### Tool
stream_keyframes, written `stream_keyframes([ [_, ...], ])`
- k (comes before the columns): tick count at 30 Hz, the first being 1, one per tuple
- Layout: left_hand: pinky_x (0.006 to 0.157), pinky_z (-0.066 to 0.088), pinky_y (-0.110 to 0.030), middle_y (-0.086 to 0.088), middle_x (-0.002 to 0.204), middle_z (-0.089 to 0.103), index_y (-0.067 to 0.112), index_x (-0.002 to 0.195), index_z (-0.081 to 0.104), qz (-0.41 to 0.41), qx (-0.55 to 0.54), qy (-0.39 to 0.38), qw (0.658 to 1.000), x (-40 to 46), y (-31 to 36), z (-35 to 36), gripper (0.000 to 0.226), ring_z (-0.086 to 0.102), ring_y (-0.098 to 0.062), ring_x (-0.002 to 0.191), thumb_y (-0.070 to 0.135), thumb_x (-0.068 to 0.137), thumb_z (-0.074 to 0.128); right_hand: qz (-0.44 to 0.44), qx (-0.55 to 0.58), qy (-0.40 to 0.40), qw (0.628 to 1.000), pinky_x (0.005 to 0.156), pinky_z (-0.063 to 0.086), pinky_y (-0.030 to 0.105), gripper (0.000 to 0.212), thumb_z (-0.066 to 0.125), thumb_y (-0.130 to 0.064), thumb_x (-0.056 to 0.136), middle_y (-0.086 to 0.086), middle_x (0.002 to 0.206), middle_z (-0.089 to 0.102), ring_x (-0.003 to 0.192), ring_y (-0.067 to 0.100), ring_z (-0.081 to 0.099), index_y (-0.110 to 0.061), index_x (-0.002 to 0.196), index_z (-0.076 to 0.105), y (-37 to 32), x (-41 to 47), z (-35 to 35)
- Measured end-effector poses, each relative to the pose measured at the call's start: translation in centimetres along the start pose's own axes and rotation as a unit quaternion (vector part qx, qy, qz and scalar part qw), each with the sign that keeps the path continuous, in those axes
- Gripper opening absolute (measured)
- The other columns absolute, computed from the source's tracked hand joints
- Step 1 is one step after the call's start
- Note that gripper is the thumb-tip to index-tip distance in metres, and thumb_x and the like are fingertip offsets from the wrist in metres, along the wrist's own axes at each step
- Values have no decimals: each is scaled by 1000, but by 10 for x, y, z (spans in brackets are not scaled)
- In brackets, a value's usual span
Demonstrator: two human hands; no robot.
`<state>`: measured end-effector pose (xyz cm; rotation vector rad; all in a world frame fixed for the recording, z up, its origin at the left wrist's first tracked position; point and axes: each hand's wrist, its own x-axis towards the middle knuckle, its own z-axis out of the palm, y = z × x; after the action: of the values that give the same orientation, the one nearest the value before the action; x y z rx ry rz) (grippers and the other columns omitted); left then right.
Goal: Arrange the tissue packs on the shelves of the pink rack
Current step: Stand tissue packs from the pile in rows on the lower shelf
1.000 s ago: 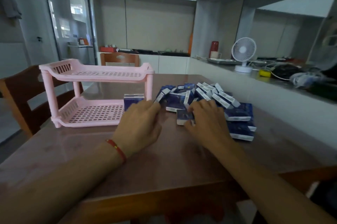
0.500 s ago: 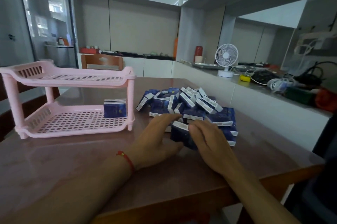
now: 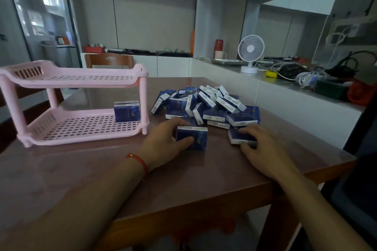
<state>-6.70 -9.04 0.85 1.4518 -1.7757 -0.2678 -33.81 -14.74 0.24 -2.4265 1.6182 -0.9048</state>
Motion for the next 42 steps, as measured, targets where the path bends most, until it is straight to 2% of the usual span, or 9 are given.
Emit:
stream_keyframes([
  [8, 80, 49, -15, 8, 117, 65, 28, 124, 58, 20, 17, -5, 1000, -4, -2, -3, 47, 63, -8, 93, 14, 82, 74, -87, 15, -16, 996, 89, 43, 27, 30, 60, -29, 97, -10, 124, 62, 113, 11, 56, -35, 127, 62, 3, -16, -14],
  [12, 87, 50, -19, 14, 119, 62, 31, 126, 59, 30, 8, -11, 999, -4, 0, -3, 48, 62, -5, 99, 14, 84, 74, -85, 194, -76, 974, 77, 53, 23, 22, 47, -39, 101, -21, 110, 67, 100, 0, 64, -42, 115, 62, -10, -24, -24],
  [15, 93, 52, -26, 11, 125, 64, 30, 127, 61, 20, -10, -21, 1000, -3, -1, -5, 48, 63, -6, 105, 14, 83, 75, -113, 215, -102, 965, 74, 55, 25, 23, 44, -38, 101, -19, 110, 66, 98, 2, 64, -38, 116, 62, -28, -26, -17],
  [20, 68, 55, -19, -5, 109, 72, 15, 128, 59, -27, -129, -90, 987, -8, 8, -12, 57, 68, -1, 77, -17, 80, 60, -74, 181, -12, 981, 69, 54, 24, 22, 59, -41, 96, -14, 101, 65, 81, 5, 65, -27, 113, 57, -61, -11, 7],
  [23, 77, 58, -23, -3, 115, 70, 19, 131, 55, -30, -157, -114, 981, -9, 8, -11, 57, 70, -10, 89, -4, 82, 72, -65, 187, 33, 980, 70, 48, 21, 31, 67, -41, 91, -8, 95, 60, 83, 4, 60, -23, 113, 53, -75, -4, 21],
  [29, 86, 58, -26, 4, 116, 67, 22, 121, 60, 8, -110, -73, 991, -7, 3, -11, 52, 67, -5, 98, 14, 76, 84, -55, 227, 7, 972, 93, 52, 34, 57, 60, -57, 90, -10, 125, 57, 108, 7, 59, -28, 137, 48, -77, -1, 34],
  [32, 85, 57, -22, 7, 112, 67, 23, 118, 60, 4, -103, -62, 993, -9, 3, -14, 51, 67, -3, 95, 17, 75, 86, -75, 206, -65, 973, 92, 54, 35, 66, 70, -51, 85, -14, 124, 56, 104, 5, 59, -36, 143, 42, -72, -2, 32],
  [39, 90, 58, -35, 11, 113, 69, 32, 121, 63, -5, -37, -72, 997, -22, 4, -37, 53, 65, -3, 102, 35, 74, 85, -119, 248, -77, 959, 85, 57, 32, 59, 79, -40, 81, -21, 113, 56, 99, 1, 60, -43, 132, 50, -77, -5, 29],
  [42, 90, 58, -32, 11, 109, 72, 33, 113, 66, -8, -45, -58, 997, -42, 3, -64, 42, 68, -4, 100, 25, 76, 85, -155, 269, -107, 945, 81, 58, 31, 60, 74, -53, 79, -24, 117, 58, 99, -1, 61, -45, 133, 49, -87, -7, 28],
])
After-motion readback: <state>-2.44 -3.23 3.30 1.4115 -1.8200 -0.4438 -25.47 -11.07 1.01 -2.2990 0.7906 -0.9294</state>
